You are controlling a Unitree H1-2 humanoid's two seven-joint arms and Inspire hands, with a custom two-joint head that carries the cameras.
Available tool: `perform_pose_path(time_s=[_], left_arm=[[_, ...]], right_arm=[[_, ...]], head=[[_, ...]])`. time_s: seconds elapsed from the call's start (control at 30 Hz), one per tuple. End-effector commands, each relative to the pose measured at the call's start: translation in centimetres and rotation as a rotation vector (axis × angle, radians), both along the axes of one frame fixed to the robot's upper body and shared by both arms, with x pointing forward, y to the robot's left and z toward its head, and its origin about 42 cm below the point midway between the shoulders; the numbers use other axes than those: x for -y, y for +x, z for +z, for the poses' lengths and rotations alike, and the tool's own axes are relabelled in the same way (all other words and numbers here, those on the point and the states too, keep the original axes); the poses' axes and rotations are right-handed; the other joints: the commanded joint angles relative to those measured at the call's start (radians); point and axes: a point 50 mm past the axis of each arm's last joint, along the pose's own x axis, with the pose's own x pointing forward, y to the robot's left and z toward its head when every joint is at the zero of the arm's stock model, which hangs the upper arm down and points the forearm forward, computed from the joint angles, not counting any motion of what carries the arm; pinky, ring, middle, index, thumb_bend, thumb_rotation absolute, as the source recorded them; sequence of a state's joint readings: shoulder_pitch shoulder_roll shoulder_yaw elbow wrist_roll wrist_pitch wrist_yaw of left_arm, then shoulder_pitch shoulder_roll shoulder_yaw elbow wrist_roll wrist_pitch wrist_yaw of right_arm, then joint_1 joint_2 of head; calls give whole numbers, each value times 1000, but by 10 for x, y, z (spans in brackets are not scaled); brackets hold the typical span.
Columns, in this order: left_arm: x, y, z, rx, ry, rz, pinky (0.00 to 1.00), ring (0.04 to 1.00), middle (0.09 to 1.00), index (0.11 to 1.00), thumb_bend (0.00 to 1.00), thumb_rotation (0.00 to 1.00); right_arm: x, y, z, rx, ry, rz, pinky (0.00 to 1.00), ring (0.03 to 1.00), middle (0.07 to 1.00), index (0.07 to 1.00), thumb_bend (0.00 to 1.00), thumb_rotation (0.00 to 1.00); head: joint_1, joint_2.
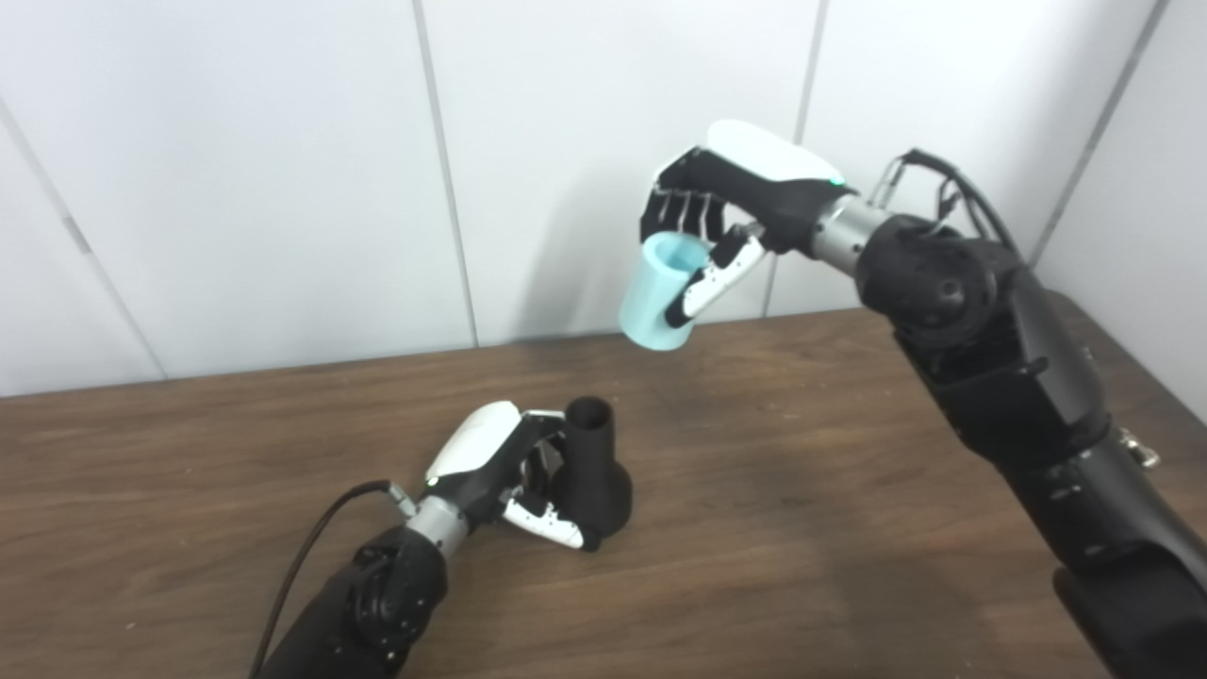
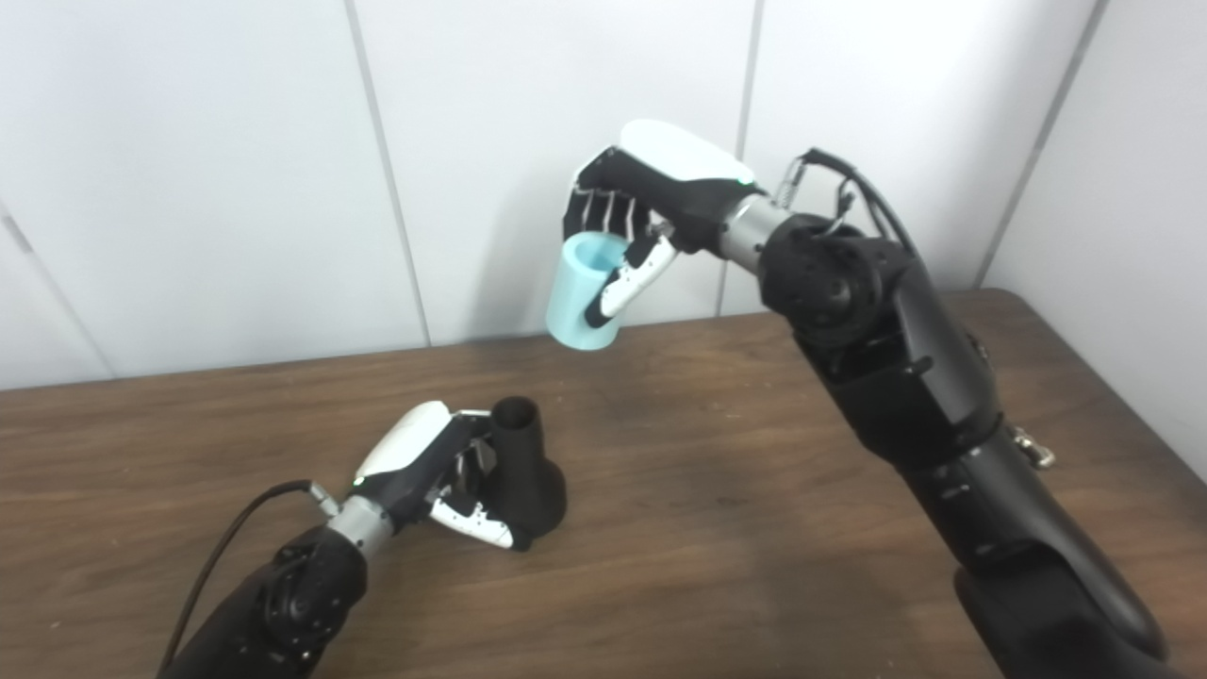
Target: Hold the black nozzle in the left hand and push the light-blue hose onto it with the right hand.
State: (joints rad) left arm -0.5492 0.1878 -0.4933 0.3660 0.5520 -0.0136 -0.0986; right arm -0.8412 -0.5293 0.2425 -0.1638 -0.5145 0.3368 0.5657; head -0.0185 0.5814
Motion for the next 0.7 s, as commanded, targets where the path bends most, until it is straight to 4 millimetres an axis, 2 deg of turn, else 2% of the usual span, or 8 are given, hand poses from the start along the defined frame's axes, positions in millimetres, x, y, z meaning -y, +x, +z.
perform_pose_path(time_s=[0.0,0.17,0.4,0.63,0.67], left_arm=[[-4,-22,-53,-186,162,10,468,459,441,495,527,0],[3,-21,-51,-187,160,13,380,429,427,494,526,0],[4,-19,-51,-190,150,22,313,385,399,493,522,0],[6,-20,-49,-187,155,24,331,390,398,494,522,0],[6,-20,-49,-187,157,24,333,391,435,488,525,0]], right_arm=[[-6,-7,32,103,-17,50,393,455,491,473,520,0],[-10,-9,31,89,-29,69,385,449,486,482,520,0],[-18,-14,26,74,-21,90,382,438,496,485,520,0],[-24,-11,14,48,-32,111,372,433,491,493,519,0],[-25,-11,13,46,-34,113,372,431,491,494,519,0]], head=[[2,1],[28,6],[34,11],[35,16],[36,18]])
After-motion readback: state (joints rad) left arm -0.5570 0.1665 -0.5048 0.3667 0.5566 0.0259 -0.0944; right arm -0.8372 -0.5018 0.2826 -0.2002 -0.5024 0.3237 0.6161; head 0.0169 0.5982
